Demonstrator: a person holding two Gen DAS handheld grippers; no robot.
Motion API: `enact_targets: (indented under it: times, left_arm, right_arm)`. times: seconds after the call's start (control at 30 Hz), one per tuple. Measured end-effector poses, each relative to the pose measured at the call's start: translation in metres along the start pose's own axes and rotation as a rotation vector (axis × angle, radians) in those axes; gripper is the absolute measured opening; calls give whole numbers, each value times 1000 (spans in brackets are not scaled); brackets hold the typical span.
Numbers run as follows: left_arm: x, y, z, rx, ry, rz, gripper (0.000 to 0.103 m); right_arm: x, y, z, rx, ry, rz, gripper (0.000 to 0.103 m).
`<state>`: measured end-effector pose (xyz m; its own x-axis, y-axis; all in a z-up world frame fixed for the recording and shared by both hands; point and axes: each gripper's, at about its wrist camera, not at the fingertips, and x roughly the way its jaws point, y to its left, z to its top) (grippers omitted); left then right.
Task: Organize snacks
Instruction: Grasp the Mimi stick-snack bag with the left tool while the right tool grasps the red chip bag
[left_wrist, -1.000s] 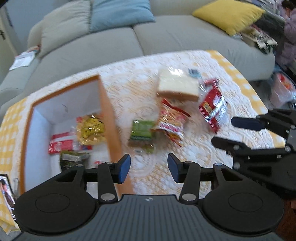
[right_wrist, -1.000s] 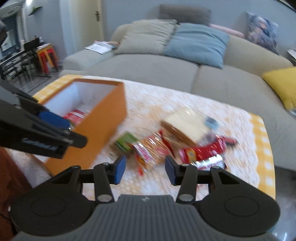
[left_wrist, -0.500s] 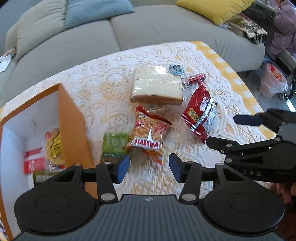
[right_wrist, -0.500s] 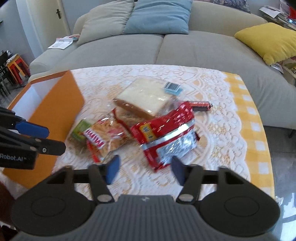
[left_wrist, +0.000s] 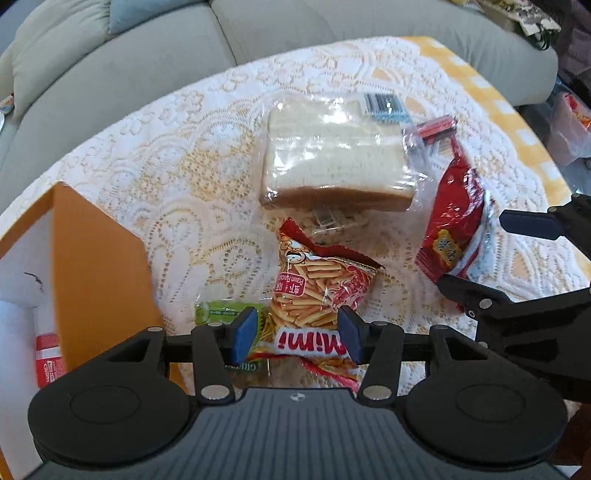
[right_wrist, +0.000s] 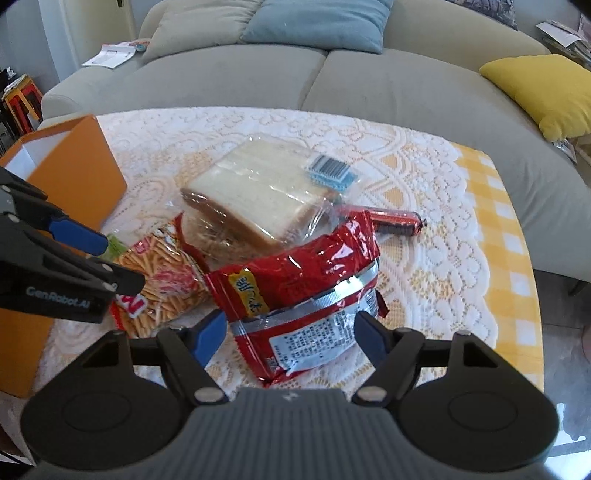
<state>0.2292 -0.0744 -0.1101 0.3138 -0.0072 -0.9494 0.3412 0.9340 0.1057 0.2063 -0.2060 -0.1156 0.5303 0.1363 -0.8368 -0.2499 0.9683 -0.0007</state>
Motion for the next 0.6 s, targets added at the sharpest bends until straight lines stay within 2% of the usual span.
enact_targets:
  times: [0.1, 0.23, 0.37, 0.5, 0.6]
  left_arm:
    - [6, -1, 5, -3, 10, -17, 61]
    - [11, -6, 9, 8, 18, -7, 64]
    - [17, -4, 11, -21, 24, -31, 68]
    - [19, -10, 11, -13, 12, -7, 68]
    - [21, -14, 8, -4, 12, -9, 69]
  right_arm:
    - [11, -2, 1, 3, 16, 1, 77]
    - [19, -1, 4, -16, -1, -22, 80]
    - [23, -1, 3, -42, -12, -39, 81]
    - [26, -3, 1, -49, -12, -52, 81]
    - [32, -1, -1, -52, 20, -79, 81]
